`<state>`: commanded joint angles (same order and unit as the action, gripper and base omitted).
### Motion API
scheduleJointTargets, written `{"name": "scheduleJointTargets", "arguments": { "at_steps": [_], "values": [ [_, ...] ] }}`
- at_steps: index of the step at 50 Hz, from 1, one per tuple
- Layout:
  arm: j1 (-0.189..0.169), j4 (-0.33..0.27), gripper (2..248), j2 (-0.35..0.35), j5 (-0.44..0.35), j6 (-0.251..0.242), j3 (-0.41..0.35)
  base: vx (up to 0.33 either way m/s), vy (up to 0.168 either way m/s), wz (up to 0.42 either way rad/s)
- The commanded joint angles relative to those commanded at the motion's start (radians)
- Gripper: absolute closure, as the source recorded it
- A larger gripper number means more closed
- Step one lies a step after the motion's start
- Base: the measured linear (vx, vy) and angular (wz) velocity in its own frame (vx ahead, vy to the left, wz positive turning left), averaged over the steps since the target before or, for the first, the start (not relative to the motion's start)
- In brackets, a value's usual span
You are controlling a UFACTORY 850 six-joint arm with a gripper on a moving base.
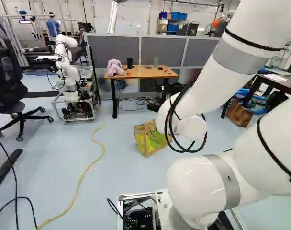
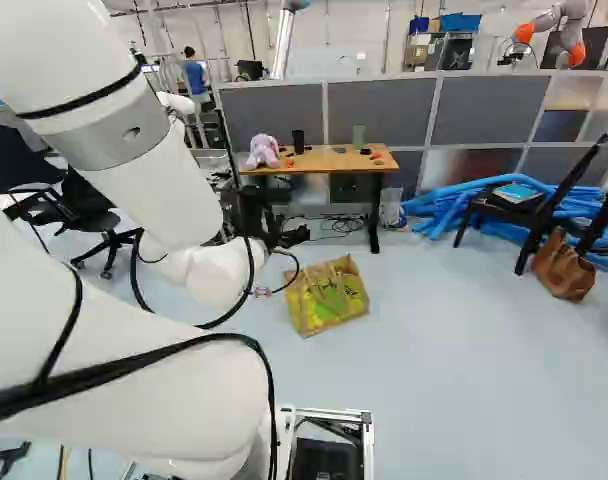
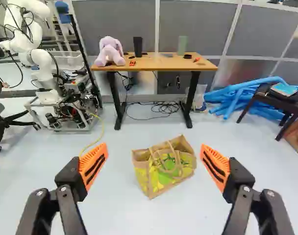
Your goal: Pick up the bag on the ground and place it on the table
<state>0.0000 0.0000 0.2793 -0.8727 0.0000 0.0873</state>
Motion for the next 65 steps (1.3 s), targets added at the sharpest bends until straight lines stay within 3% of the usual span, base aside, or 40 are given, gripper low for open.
{"name": "scheduleJointTargets", "arguments": {
  "at_steps": [65],
  "values": [
    [0.000, 0.000, 3, 0.000, 0.000, 0.000, 0.000, 0.135, 0.000, -0.022]
  ]
}}
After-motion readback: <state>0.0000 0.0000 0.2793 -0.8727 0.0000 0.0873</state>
